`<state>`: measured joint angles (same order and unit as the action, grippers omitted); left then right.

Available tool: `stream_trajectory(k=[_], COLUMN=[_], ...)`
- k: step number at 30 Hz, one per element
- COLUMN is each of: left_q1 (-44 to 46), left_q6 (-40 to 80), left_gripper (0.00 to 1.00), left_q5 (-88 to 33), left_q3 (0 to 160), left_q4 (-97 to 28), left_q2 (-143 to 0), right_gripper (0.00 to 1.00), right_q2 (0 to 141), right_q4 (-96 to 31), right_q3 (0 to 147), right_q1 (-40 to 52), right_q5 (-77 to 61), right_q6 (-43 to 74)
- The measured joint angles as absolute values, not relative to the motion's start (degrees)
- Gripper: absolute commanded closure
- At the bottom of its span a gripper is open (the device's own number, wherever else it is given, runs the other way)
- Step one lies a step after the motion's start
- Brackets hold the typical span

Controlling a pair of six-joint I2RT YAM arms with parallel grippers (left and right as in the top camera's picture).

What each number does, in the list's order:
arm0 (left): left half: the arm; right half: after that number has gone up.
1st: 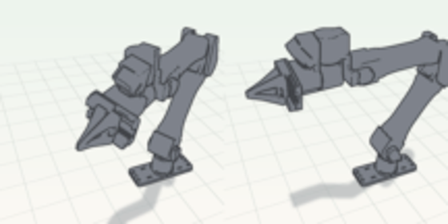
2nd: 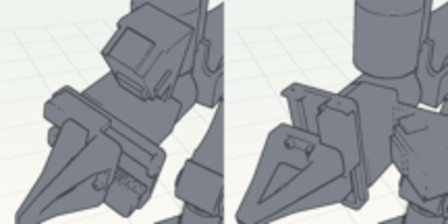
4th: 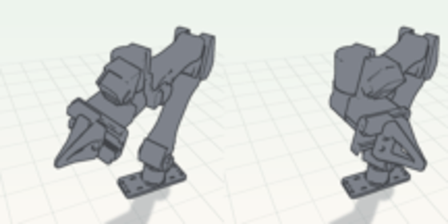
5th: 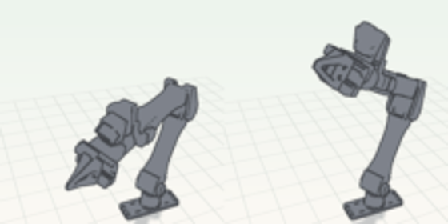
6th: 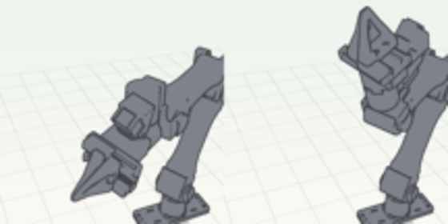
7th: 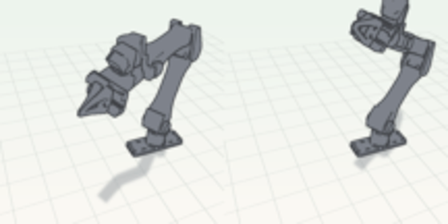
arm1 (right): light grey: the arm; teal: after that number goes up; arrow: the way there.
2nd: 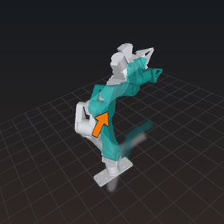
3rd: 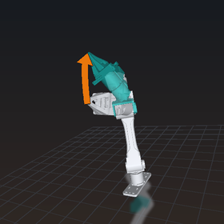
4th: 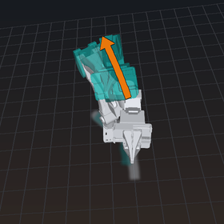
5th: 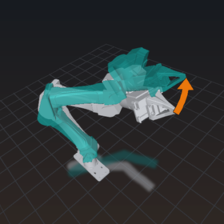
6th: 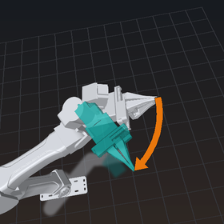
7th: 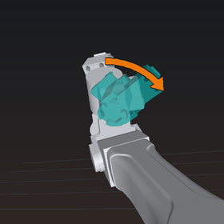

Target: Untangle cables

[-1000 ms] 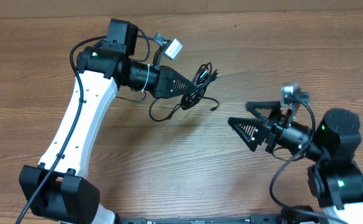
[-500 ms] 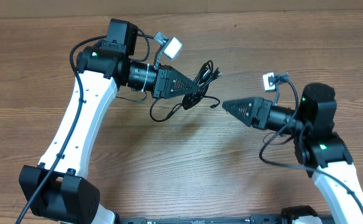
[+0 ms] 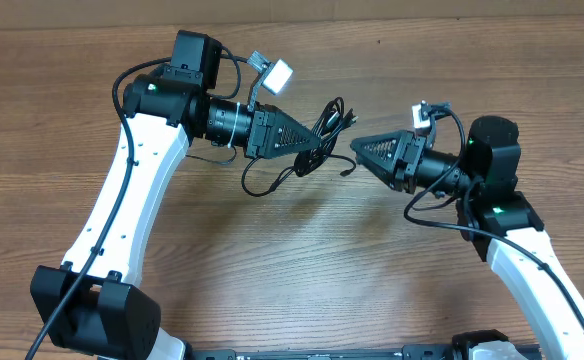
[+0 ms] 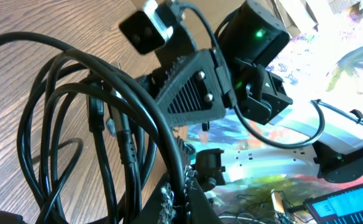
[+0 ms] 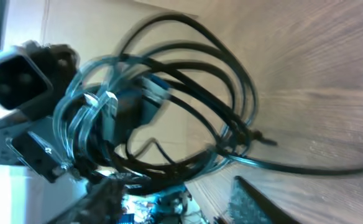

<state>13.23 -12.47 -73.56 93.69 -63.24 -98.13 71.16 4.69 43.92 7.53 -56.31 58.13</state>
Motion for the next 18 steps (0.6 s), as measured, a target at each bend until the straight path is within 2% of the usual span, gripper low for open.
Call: stream_trajectory(k=[2,5,6,10,18], left_q1=[13.23,13.23,13.23,13.23,13.23], left_q6=[-12.47,-12.47,-12.47,-12.47,-12.47], left_gripper=[0.96,0.96,0.96,0.96,0.96], left_q5=[-73.54,-73.56,-73.54,-73.45,-73.30], left_q3=[93.69,93.69,93.69,93.69,93.69], left_q4=[-63.26,-63.26,-63.26,-63.26,-63.59], left_q2=[-98.13,-98.13,-98.13,-98.13,-98.13], right_gripper=[0.65,0.65,0.65,0.52,0.52], right_q2=[71.20,71.20,71.20,71.22,71.22], right_q4=[7.46,9.85,9.87,9.93,10.94], right_q3=[43.97,44.03,44.03,44.03,44.03], right_q1=[7.55,7.60,7.62,8.51,12.19], right_q5=[-56.31,-56.23,-56.18,-56.10,-52.21], right_q6=[60.16,63.02,63.46,65.06,66.06])
